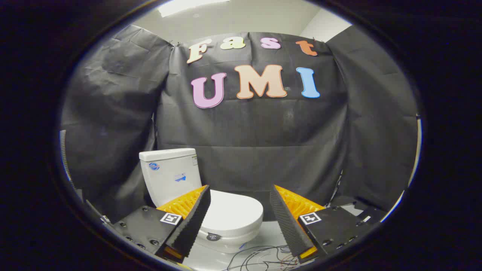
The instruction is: Open the toilet lid.
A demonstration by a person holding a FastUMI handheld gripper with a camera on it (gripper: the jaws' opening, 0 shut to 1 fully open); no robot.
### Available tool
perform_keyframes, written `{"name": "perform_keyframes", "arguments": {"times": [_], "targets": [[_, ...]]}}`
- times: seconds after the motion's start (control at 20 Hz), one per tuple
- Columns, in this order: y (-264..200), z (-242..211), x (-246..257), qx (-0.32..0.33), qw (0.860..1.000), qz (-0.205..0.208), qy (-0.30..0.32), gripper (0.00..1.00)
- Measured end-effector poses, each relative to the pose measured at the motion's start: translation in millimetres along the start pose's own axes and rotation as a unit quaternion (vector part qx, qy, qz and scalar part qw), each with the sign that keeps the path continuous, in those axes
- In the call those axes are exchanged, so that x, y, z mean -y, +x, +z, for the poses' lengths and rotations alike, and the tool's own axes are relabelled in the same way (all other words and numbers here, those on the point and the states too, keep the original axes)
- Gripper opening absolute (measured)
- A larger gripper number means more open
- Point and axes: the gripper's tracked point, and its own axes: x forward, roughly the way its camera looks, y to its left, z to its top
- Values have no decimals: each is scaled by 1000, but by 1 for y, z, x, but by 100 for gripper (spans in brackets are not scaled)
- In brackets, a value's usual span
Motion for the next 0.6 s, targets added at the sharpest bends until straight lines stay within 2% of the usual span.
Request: {"name": "perform_keyframes", "arguments": {"times": [0.35,0.6], "targets": [[15,2,-1,-1,1000,0,0,92],[69,-15,-10,-28,999,14,-2,90]]}}
